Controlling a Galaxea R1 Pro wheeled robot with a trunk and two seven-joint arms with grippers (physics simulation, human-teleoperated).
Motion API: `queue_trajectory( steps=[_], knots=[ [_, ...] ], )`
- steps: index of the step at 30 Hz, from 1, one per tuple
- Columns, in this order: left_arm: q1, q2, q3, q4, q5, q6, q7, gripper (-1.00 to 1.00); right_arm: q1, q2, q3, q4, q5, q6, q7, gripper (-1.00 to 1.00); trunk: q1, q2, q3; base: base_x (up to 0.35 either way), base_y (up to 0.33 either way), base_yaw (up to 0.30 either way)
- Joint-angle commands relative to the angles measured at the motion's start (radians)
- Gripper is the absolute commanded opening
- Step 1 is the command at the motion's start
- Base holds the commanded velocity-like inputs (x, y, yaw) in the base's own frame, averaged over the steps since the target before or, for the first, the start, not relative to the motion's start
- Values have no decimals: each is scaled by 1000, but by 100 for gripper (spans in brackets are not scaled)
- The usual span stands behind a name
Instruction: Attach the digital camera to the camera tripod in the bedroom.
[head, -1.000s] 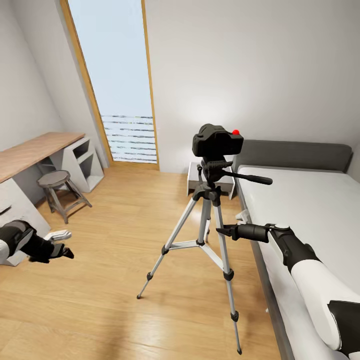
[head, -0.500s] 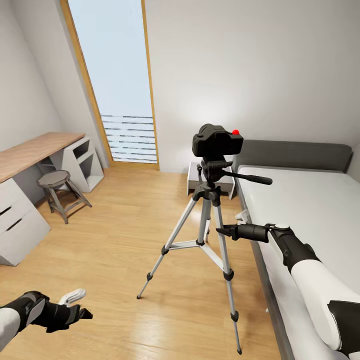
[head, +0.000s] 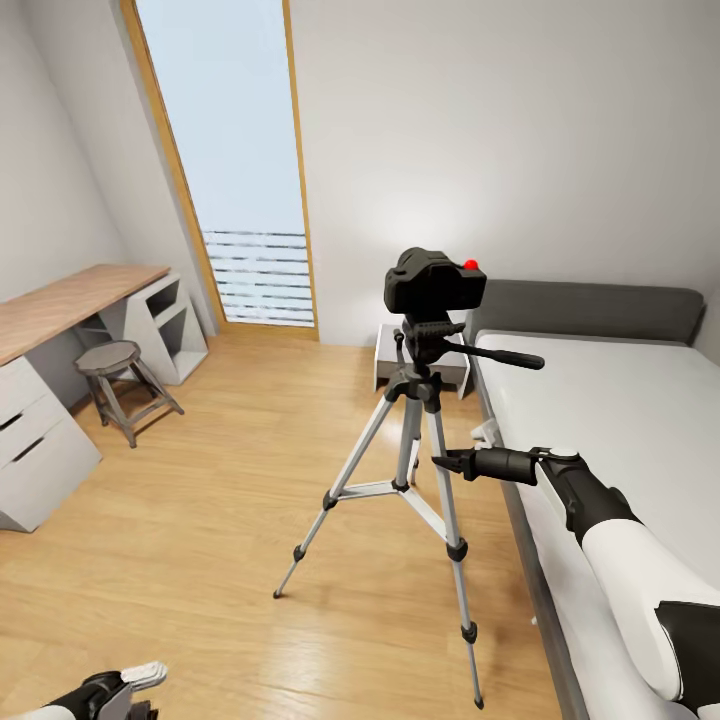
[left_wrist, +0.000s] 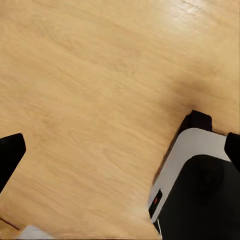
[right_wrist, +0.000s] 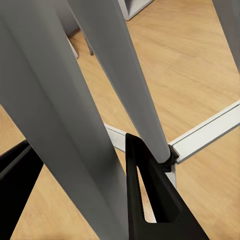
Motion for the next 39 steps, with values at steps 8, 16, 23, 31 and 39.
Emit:
queue_trajectory(
  steps=[8, 16, 23, 31, 39],
  knots=[
    [19, -5, -8, 0, 212, -7, 143, 100, 0, 0, -1, 8, -2, 6, 5, 100, 1, -1, -2, 0, 0, 0],
    [20, -6, -8, 0, 239, -10, 153, 100, 0, 0, -2, 7, -2, 6, 5, 100, 1, -1, -2, 0, 0, 0],
    [21, -11, -9, 0, 243, -36, 153, 100, 0, 0, -3, 8, -2, 6, 5, 100, 1, -1, -2, 0, 0, 0],
    [21, -31, -9, 0, 245, -137, 154, 100, 0, 0, -4, 8, -4, 6, 5, 100, 1, -1, -2, 0, 0, 0],
    [21, -53, -9, 0, 244, -147, 152, 100, 0, 0, -4, 8, -5, 6, 5, 100, 1, -1, -2, 0, 0, 0]
  ],
)
